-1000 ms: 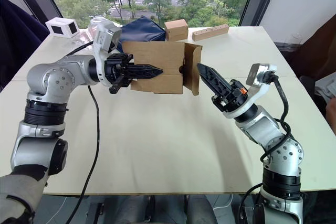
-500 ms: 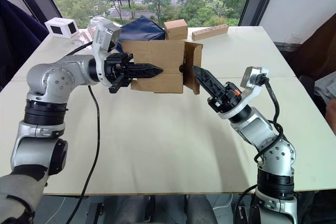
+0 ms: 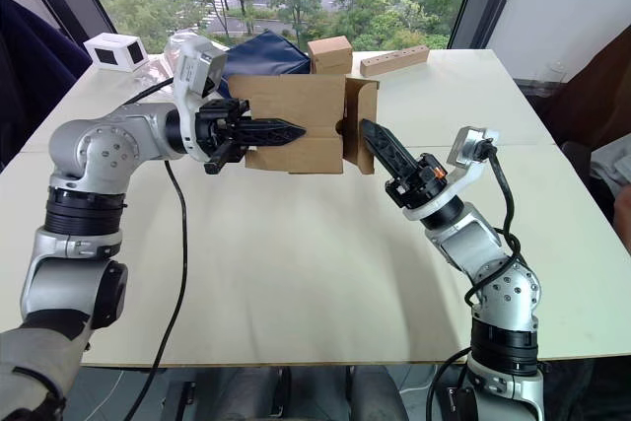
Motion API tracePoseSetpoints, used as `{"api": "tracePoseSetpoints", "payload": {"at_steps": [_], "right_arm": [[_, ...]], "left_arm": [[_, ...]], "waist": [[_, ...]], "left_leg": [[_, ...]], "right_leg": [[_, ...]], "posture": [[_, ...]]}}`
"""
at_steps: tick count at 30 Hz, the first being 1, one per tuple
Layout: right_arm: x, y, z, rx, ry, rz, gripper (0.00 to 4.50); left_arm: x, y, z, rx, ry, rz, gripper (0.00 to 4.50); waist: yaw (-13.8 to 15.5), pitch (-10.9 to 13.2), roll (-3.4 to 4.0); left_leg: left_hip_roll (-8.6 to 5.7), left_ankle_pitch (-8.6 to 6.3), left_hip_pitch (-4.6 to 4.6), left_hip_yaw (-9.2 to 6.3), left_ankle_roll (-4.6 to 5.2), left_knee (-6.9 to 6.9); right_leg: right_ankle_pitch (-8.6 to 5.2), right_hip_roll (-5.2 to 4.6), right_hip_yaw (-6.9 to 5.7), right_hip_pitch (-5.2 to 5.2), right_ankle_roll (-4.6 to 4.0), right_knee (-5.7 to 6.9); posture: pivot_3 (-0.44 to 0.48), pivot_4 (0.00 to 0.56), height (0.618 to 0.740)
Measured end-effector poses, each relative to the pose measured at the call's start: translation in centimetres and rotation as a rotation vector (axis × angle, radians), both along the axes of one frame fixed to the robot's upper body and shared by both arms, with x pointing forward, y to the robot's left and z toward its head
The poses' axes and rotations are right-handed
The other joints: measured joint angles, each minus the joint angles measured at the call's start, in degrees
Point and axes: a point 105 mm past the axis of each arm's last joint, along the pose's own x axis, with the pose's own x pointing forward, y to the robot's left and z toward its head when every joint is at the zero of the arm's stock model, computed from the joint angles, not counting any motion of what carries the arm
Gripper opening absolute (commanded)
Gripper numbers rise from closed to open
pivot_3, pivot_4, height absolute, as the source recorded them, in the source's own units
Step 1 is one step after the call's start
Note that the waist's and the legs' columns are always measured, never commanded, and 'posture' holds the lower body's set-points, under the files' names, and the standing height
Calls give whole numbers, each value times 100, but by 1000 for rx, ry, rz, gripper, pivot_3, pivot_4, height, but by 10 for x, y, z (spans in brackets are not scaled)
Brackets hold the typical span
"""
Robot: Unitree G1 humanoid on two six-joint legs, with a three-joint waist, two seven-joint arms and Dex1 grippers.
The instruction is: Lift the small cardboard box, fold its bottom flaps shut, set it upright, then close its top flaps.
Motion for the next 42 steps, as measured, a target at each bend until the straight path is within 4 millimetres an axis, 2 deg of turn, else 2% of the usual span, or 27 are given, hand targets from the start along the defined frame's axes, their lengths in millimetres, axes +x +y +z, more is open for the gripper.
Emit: {"api": "tracePoseSetpoints", "payload": {"at_steps": [16,26,31,42], "right_arm": [[2,16,5,19,-4,-1,1635],[-6,27,14,75,-19,26,1635],[-9,36,7,86,14,48,1635],[-10,27,8,33,10,26,1635]], "left_arm": [[1,-5,1,-26,2,5,0],[4,-7,1,-45,0,7,0],[5,-4,-3,-46,15,18,0],[6,0,-3,-36,13,31,0]], "waist": [[-1,0,0],[-5,0,1],[-11,-1,2],[-6,-1,2]], "left_leg": [[0,0,0,0,0,0],[0,0,0,0,0,0],[0,0,0,0,-1,-1],[-1,0,0,0,0,-1]], "right_leg": [[0,0,0,-1,0,0],[0,-1,0,-2,0,1],[0,-1,1,-3,0,2],[0,-1,1,-2,0,1]], "posture": [[0,150,740],[0,150,740],[0,150,740],[0,150,740]]}}
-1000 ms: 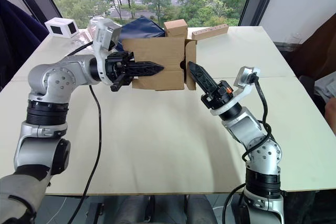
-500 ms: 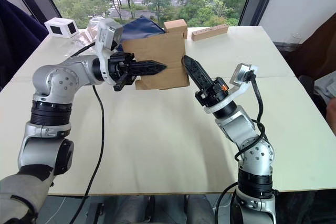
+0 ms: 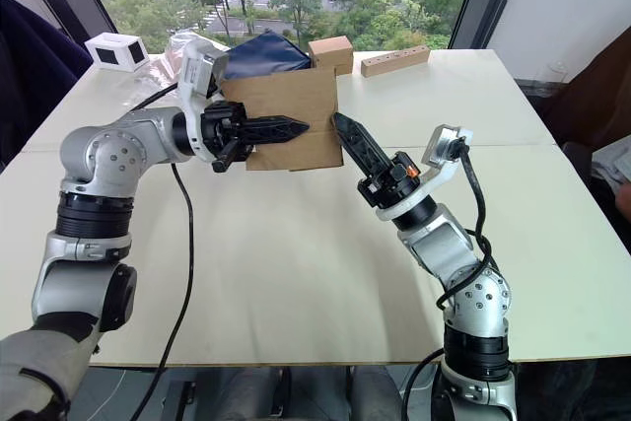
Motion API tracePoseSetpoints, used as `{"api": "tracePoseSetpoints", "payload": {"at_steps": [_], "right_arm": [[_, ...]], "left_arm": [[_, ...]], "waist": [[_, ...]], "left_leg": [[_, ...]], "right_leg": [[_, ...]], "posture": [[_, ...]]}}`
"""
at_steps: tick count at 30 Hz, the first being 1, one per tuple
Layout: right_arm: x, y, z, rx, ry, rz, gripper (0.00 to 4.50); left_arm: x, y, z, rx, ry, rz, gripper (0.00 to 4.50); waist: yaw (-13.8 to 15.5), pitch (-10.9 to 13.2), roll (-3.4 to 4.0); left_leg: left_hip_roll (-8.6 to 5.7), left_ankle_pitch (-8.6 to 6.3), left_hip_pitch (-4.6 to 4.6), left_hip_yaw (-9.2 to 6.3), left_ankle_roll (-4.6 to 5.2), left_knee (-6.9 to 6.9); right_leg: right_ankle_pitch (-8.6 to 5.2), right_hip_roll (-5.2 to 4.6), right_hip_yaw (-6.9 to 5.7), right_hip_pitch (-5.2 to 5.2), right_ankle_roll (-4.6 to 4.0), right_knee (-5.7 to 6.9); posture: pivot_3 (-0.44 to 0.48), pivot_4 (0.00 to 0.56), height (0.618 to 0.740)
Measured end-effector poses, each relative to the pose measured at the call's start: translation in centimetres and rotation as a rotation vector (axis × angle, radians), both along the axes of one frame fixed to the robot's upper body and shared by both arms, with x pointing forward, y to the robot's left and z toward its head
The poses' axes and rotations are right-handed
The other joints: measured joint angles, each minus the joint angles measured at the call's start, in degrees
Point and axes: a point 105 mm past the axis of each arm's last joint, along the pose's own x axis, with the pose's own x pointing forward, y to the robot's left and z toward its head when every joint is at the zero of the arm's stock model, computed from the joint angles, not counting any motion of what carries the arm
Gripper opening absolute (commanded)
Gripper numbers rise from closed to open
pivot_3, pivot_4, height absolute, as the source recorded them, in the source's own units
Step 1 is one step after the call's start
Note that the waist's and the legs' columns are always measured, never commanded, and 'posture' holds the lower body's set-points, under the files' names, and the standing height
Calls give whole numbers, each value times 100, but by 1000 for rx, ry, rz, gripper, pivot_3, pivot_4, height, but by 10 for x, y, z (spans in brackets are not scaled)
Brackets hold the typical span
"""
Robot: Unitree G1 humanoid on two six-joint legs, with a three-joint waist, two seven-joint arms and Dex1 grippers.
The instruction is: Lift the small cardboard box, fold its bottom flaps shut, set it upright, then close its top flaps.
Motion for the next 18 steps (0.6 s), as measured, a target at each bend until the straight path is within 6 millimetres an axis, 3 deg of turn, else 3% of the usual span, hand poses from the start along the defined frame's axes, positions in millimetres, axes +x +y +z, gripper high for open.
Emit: {"api": "tracePoseSetpoints", "payload": {"at_steps": [7,10,12,18], "right_arm": [[0,-17,1,33,5,-41,1635],[0,-23,2,47,6,-58,842],[1,-25,1,42,9,-67,69],[4,-29,-2,-37,6,-114,69]], "left_arm": [[0,1,0,2,-2,-2,0],[-1,1,0,2,-2,-3,0],[-1,1,1,3,-5,-4,0],[-3,0,2,7,-17,-13,0]], "waist": [[-1,0,0],[0,0,0],[0,0,0],[0,0,0]], "left_leg": [[0,0,0,0,0,0],[0,0,0,0,0,0],[0,0,0,0,0,0],[0,0,0,0,0,0]], "right_leg": [[0,0,0,0,0,0],[0,0,0,0,0,0],[0,0,0,0,0,0],[0,1,0,0,0,0]], "posture": [[0,150,740],[0,150,740],[0,150,740],[0,150,740]]}}
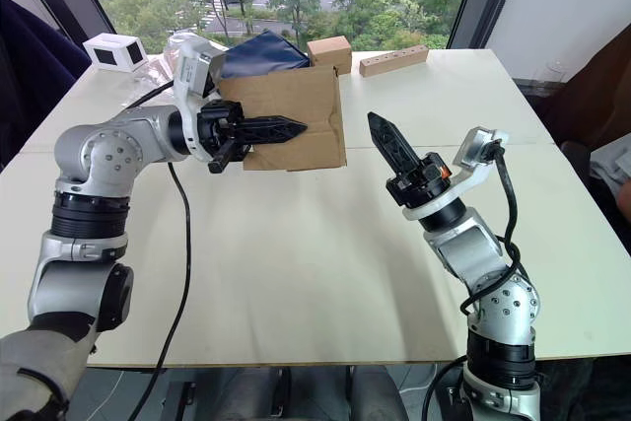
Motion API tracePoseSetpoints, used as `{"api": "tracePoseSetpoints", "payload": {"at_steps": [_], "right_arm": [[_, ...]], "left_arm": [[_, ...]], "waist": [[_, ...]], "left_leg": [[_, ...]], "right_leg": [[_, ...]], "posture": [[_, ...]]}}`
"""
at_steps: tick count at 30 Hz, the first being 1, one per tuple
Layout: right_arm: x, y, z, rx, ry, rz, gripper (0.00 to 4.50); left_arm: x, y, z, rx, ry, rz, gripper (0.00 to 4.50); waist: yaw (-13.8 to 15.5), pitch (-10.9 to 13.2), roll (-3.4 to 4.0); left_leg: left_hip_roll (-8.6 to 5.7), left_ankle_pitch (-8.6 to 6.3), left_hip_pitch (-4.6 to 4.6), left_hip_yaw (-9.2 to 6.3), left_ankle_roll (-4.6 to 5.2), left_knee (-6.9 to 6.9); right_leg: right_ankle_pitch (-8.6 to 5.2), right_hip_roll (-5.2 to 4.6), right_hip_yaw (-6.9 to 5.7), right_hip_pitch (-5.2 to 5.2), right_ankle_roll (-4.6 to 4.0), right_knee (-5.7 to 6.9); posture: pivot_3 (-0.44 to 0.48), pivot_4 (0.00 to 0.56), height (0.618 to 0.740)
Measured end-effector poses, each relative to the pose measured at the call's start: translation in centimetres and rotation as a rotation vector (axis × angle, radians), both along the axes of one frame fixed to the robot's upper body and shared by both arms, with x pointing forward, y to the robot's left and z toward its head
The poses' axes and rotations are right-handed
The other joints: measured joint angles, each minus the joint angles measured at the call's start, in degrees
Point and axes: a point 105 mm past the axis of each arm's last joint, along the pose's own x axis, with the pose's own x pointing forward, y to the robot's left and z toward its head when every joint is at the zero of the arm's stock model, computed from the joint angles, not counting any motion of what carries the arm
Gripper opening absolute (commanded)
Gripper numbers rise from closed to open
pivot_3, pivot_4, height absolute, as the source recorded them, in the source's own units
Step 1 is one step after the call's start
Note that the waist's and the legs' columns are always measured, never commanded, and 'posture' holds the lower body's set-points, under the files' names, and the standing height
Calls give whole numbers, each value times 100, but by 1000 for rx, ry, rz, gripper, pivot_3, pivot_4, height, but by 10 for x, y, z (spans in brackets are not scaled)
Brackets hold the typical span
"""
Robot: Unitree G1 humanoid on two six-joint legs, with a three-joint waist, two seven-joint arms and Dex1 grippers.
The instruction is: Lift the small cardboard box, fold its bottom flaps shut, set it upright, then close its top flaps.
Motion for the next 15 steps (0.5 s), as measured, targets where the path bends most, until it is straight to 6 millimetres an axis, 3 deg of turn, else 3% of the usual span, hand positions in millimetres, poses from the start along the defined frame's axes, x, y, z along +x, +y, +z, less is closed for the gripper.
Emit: {"api": "tracePoseSetpoints", "payload": {"at_steps": [15], "right_arm": [[-7,31,-7,-176,-22,82,69]], "left_arm": [[-2,1,-7,32,6,-20,0]], "waist": [[4,0,0]], "left_leg": [[0,0,0,0,0,0]], "right_leg": [[0,-1,0,1,0,-1]], "posture": [[0,150,740]]}}
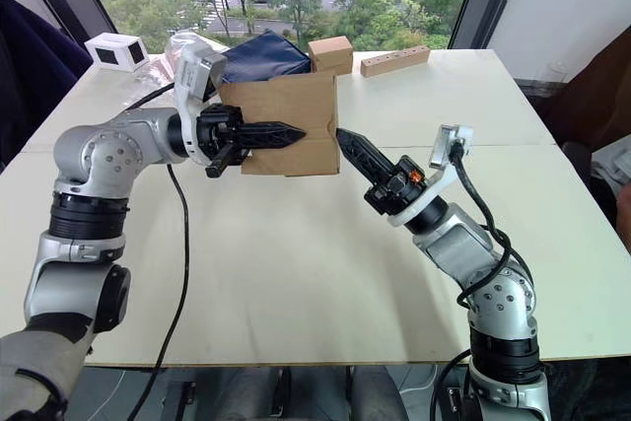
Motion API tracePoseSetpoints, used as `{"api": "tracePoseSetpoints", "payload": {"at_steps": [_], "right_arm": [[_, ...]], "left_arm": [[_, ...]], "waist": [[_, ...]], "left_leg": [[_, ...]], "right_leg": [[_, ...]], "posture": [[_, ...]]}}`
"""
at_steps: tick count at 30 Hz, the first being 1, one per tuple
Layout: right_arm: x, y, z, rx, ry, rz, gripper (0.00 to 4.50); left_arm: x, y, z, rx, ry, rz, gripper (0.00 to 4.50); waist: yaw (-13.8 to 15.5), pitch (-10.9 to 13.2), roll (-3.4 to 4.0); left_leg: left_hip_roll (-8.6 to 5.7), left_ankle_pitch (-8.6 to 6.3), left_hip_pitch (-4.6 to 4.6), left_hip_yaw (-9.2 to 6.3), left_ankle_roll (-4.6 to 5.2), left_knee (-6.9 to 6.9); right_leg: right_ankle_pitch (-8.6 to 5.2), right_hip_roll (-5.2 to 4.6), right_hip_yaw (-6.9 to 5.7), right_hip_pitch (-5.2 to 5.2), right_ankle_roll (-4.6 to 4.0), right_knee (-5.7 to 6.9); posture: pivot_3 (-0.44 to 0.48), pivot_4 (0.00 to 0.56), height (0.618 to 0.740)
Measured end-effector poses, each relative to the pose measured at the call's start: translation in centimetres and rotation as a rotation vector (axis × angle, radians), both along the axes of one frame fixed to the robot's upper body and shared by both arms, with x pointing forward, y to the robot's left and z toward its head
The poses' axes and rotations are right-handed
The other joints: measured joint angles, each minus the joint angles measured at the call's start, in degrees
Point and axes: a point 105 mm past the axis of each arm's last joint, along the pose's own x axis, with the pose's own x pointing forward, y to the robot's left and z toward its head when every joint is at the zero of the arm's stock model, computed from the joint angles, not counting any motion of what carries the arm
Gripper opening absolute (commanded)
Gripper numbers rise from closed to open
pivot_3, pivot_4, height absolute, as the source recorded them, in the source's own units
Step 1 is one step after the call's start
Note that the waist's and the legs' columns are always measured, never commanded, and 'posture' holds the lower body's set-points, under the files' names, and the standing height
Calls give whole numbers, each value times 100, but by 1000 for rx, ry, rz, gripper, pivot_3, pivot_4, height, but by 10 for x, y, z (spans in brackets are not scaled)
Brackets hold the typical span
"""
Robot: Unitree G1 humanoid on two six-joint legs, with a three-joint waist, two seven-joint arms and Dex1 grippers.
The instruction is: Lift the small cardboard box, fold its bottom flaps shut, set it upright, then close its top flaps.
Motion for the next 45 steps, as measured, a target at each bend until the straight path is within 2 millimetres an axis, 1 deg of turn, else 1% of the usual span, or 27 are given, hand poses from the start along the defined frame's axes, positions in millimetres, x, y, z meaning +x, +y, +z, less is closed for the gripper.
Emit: {"api": "tracePoseSetpoints", "payload": {"at_steps": [8,16,20,23,25,27,29,30,31,32,33,36,38,40,42,45], "right_arm": [[1,6,-9,-69,8,4,69],[0,3,-16,-118,18,-11,69],[-10,-11,-24,-197,32,-23,69],[-16,-32,-32,-269,57,-60,69],[-23,-46,-42,-351,93,-73,69],[-27,-56,-47,-397,110,-89,69],[-30,-57,-50,-435,116,-80,69],[-33,-57,-51,-479,111,-71,69],[-37,-57,-53,-532,109,-66,69],[-42,-59,-56,-622,103,-64,69],[-47,-59,-60,-732,97,-52,69],[-57,-54,-57,-898,28,-35,69],[-63,-50,-63,-1042,-8,-14,69],[-66,-48,-69,-1095,-19,-5,69],[-67,-47,-75,-1127,-20,-9,69],[-66,-47,-85,-1146,-6,-25,69]], "left_arm": [[0,2,-6,58,-10,-1,0],[1,3,-13,129,-45,-5,0],[6,7,-26,328,-150,16,0],[11,14,-31,494,-260,11,0],[15,20,-33,644,-374,-14,0],[22,26,-36,760,-468,-21,0],[27,27,-44,842,-519,-38,0],[31,29,-51,910,-546,-49,0],[33,30,-55,960,-565,-56,0],[34,30,-59,1018,-595,-71,0],[34,28,-62,1078,-626,-96,0],[28,20,-71,1170,-671,-169,0],[21,12,-83,1231,-650,-228,0],[18,6,-89,1256,-610,-246,0],[18,-4,-87,1286,-572,-235,0],[17,-23,-73,1310,-545,-212,0]], "waist": [[-1,0,0],[0,0,0],[27,0,0],[31,1,-2],[35,1,-2],[20,1,-2],[10,1,-1],[6,1,-2],[14,3,1],[21,4,0],[27,5,1],[32,8,-11],[31,11,-15],[30,15,-22],[32,19,-30],[39,23,-36]], "left_leg": [[0,0,0,0,0,0],[0,0,0,0,0,0],[-2,0,-4,0,1,0],[-4,-1,-4,1,2,0],[-7,-2,-4,2,3,-1],[-3,-2,0,5,4,-1],[0,-3,2,6,5,-1],[3,-3,1,5,5,-1],[2,-3,-1,5,5,-1],[2,-4,-6,2,8,0],[-1,-5,-11,2,9,0],[0,-5,-12,0,9,4],[0,-5,-11,-3,9,5],[2,-5,-13,-3,9,8],[1,-5,-16,-4,9,10],[-6,-6,-23,-11,11,14]], "right_leg": [[0,1,0,0,0,0],[0,1,0,0,0,0],[0,0,0,0,0,-4],[0,1,0,3,0,-5],[-1,3,0,3,-1,-6],[-1,6,2,5,-1,-6],[-1,10,5,6,-1,-4],[-1,14,5,5,-1,-4],[-1,13,5,3,-1,-3],[-2,15,4,2,0,-5],[-2,13,4,-1,0,-6],[-2,13,4,2,0,-9],[-2,15,3,4,1,-8],[-2,18,2,3,1,-6],[-2,18,2,3,1,-6],[-6,13,0,3,7,-8]], "posture": [[0,150,740],[0,150,740],[0,150,740],[0,150,740],[0,150,740],[0,150,740],[0,150,740],[0,150,740],[0,150,740],[0,150,740],[0,150,740],[0,150,740],[0,150,740],[0,150,740],[0,150,740],[0,150,740]]}}
